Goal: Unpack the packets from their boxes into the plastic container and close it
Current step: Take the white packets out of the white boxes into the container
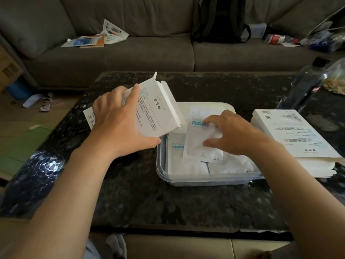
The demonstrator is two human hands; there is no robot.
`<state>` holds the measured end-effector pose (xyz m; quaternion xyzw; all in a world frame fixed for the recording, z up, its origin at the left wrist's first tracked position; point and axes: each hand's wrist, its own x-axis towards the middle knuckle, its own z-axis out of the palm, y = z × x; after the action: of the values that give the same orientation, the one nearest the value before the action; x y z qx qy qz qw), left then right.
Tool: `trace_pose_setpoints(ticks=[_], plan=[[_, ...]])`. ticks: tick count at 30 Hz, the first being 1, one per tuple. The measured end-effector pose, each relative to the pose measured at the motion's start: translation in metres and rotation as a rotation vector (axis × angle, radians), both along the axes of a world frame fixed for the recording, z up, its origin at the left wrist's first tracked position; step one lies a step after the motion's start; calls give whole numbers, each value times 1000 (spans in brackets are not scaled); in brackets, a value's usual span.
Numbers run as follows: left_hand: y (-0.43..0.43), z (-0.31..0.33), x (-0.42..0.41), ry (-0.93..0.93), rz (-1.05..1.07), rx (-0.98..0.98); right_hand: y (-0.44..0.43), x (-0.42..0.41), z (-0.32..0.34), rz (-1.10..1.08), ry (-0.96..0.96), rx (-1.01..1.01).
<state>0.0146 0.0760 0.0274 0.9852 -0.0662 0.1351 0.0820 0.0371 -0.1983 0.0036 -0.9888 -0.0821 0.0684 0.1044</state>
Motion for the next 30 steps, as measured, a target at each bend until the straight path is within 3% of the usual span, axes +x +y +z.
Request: trace_pose_setpoints(ticks=[5,11,15,20,30], plan=[[-5,1,-2,8,-9,-5,7,-13,-6,54,21,-64],[-7,1,-5,34,-19,-4,16,-18,-24,128,210,-125],[-5,0,-5,39,-22,-16,17,-19,-16,194,259,-71],[-3,0,-3,42,-25,-26,13,-19,-17,257,283,18],[-6,0,-3,55,-26,-48,24,-9,-38,460,286,-125]])
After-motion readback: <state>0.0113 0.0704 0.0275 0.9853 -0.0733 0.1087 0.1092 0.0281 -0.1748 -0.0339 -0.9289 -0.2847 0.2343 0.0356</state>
